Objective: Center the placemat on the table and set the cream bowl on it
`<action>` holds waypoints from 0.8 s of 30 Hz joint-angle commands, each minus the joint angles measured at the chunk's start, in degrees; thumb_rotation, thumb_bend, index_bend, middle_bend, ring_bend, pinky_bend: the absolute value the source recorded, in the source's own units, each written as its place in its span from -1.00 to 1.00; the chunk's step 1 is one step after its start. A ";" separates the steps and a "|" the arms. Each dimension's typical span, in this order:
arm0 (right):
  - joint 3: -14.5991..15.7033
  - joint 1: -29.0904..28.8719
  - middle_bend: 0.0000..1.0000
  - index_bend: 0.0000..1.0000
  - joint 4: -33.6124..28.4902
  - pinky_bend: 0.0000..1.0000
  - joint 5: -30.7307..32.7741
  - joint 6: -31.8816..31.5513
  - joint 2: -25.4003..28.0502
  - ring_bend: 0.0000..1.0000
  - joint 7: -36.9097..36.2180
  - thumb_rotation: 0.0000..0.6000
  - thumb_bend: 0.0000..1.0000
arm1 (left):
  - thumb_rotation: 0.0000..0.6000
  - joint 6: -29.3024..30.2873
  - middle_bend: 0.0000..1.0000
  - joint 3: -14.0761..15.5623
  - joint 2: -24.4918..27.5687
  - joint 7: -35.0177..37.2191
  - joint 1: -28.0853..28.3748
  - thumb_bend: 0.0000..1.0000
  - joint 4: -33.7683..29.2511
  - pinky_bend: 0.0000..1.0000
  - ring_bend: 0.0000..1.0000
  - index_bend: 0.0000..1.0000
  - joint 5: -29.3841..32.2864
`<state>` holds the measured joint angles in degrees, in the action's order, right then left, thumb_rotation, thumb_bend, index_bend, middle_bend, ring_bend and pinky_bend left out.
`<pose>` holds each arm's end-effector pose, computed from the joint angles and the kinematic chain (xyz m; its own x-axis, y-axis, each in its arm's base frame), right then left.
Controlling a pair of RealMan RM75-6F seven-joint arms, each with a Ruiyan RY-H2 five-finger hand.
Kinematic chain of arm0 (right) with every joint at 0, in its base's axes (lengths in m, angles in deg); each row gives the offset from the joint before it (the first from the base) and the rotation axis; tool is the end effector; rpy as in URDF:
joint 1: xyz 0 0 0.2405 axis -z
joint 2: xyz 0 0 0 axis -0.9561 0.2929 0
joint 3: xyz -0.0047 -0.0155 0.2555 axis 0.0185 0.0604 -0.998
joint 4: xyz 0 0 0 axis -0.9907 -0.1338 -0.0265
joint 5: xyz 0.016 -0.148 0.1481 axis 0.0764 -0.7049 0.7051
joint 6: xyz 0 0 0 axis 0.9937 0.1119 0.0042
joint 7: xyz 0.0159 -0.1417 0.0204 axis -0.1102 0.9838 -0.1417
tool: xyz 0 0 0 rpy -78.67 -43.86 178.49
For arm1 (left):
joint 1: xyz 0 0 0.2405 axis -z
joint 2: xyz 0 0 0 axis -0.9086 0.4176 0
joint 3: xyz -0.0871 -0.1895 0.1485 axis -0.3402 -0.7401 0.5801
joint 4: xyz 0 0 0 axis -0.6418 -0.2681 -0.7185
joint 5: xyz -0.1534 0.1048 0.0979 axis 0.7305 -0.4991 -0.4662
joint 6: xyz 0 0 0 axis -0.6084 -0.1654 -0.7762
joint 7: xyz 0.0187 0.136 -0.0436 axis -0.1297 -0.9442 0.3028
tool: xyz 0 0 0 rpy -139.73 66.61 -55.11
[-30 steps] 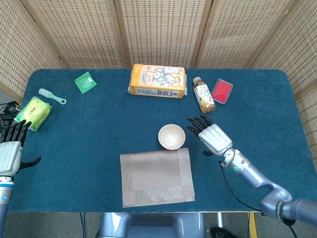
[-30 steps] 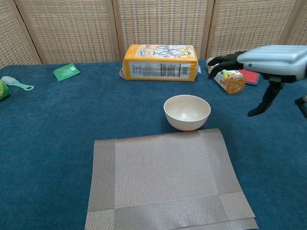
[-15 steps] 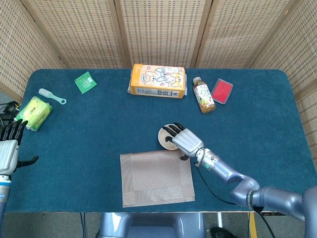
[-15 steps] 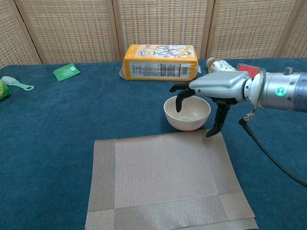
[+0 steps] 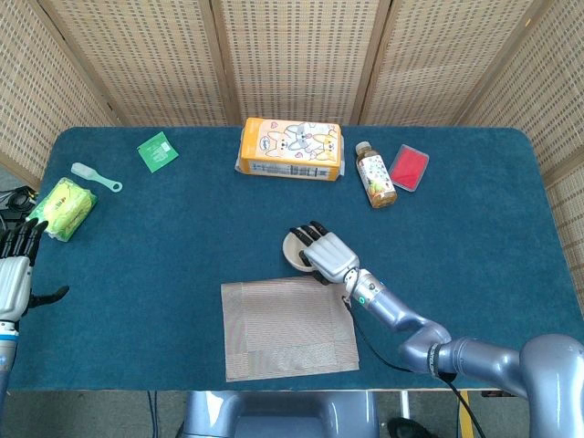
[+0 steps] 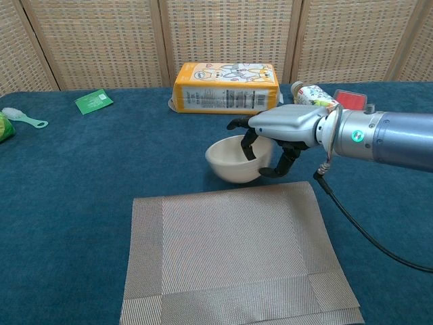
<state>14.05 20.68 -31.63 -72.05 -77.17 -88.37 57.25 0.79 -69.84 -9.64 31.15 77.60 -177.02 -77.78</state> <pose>-0.1076 -0.3744 -0.0493 0.5999 -0.2790 0.7499 -0.7155 -0.6064 0.3468 -0.3053 0.2356 0.1595 0.4120 0.0288 0.9107 0.9042 0.1107 -0.4125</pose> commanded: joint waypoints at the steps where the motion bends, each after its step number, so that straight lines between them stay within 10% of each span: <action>1: -0.35 0.36 -1.00 0.36 0.16 -1.00 -0.30 -1.30 -0.22 -1.00 -1.72 1.00 0.24 | 1.00 0.04 -1.00 -0.02 0.04 0.11 -0.04 -1.00 0.02 -1.00 -1.00 -1.00 -0.01; 15: -0.72 8.41 -1.00 0.40 0.66 -1.00 -0.85 -10.97 10.28 -1.00 -12.86 1.00 0.24 | 1.00 0.29 -1.00 0.53 0.03 -0.13 -0.13 -1.00 -0.52 -1.00 -1.00 -1.00 -1.30; 24: 3.95 15.88 -1.00 0.40 12.57 -1.00 -2.30 -13.35 11.08 -1.00 -23.94 1.00 0.24 | 1.00 1.18 -1.00 1.10 -0.07 -1.13 -0.25 -1.00 -2.11 -1.00 -1.00 -1.00 -3.10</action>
<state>16.15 34.70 -22.46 -73.22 -90.01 -76.83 35.30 2.01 -68.81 -9.67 30.11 77.30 -179.06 -80.80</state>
